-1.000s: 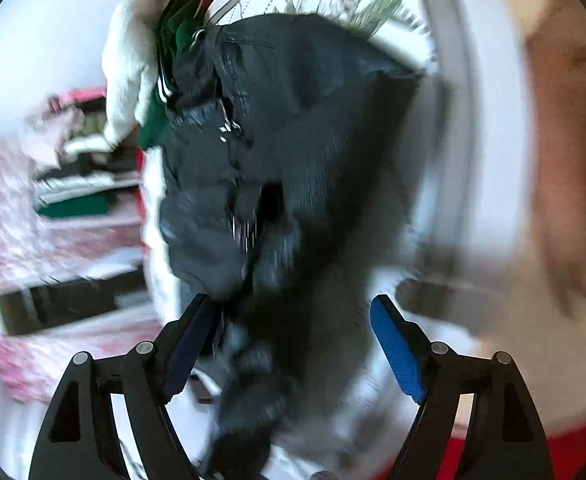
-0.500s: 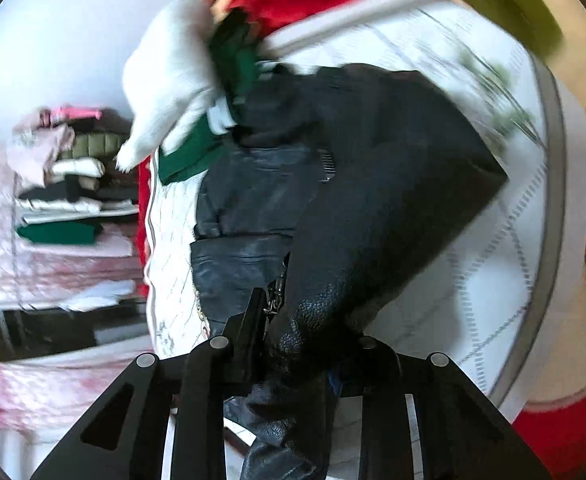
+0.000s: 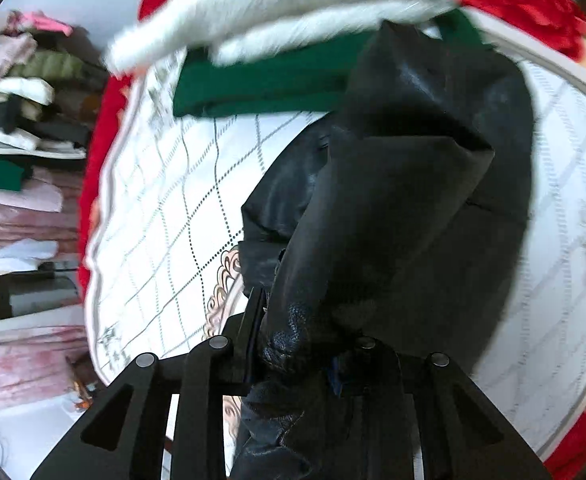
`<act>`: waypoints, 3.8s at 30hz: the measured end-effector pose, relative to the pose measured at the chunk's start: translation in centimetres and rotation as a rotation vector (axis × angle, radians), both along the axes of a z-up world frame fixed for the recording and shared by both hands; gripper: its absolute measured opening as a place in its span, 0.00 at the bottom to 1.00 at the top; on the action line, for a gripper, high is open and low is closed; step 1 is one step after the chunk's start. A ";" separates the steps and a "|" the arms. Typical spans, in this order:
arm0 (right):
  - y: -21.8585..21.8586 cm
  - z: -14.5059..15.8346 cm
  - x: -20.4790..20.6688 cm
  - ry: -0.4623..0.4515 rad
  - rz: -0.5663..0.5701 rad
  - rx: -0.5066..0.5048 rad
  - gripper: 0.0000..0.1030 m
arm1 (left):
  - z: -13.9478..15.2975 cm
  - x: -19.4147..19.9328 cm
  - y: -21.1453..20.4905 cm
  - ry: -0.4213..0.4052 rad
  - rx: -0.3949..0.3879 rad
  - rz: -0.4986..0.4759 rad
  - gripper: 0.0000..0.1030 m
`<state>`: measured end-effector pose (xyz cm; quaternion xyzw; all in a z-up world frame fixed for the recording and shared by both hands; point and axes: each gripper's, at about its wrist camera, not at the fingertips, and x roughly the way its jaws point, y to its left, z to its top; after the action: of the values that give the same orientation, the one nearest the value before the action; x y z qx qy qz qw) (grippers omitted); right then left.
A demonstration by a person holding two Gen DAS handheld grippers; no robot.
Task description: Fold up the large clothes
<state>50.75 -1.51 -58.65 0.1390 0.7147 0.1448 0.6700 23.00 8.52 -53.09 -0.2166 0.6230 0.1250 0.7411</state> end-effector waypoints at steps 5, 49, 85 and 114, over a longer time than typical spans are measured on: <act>0.7 -1.0 0.4 0.057 0.020 0.192 0.64 | -1.3 -1.6 4.1 0.014 -0.014 0.095 0.73; -35.7 1.9 -26.2 0.016 -0.354 -0.147 0.69 | -0.3 2.5 -0.5 -0.043 0.218 -0.113 0.94; -42.2 1.7 -25.7 -0.079 -0.418 0.006 0.61 | -5.6 11.0 -9.6 0.018 0.250 -0.118 1.00; -39.6 -7.7 -21.0 -0.116 -0.605 0.610 0.19 | -6.2 8.2 -15.7 0.006 0.353 -0.286 1.00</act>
<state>29.72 -41.13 -66.36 0.5255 0.5276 0.1542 0.6494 31.18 -7.22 -59.24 0.0072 0.6180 0.1263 0.7759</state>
